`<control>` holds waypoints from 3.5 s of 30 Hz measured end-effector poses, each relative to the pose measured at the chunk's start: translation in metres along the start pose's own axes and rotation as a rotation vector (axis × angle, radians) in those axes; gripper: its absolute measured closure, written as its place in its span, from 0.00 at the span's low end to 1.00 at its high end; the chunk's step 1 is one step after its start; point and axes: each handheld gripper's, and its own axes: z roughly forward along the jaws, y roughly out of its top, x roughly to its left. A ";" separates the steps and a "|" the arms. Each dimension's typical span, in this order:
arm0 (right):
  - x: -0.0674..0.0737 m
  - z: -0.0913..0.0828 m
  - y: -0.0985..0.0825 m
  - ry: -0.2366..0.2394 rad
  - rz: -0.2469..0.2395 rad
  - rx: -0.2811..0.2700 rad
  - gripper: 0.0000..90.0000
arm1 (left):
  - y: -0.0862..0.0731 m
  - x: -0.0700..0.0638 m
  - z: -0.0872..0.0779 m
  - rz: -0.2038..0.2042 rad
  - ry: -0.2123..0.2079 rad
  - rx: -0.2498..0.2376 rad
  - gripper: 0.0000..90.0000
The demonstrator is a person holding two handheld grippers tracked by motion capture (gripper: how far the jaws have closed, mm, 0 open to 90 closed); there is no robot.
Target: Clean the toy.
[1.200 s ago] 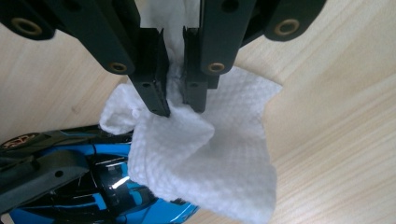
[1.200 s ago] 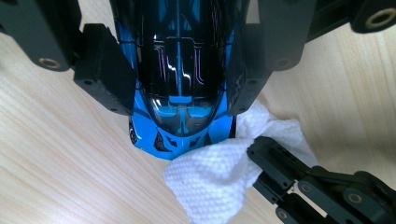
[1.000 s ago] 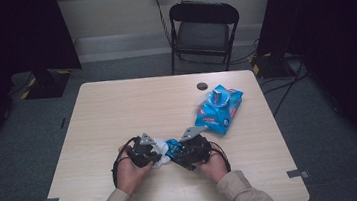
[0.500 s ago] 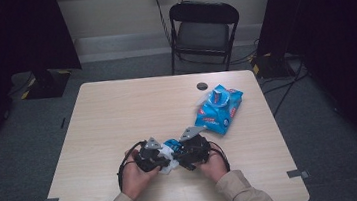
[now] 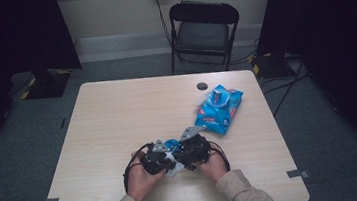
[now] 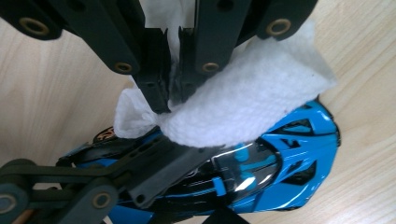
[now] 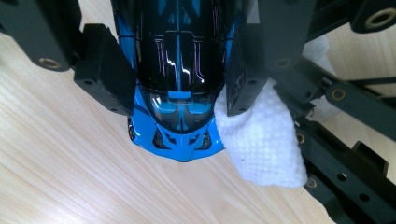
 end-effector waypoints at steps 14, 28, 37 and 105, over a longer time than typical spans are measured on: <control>0.000 0.000 0.000 0.002 0.000 -0.001 0.49 | 0.004 -0.012 0.004 0.050 -0.005 0.018 0.94; -0.001 0.000 0.000 0.004 0.001 -0.005 0.49 | 0.007 -0.028 0.011 0.073 -0.049 0.008 0.94; -0.001 0.000 -0.001 0.004 0.002 -0.006 0.49 | 0.008 -0.037 0.016 0.072 -0.097 -0.008 0.94; -0.001 0.001 -0.002 0.006 -0.001 -0.023 0.49 | -0.013 0.049 -0.020 -0.134 0.094 -0.019 0.93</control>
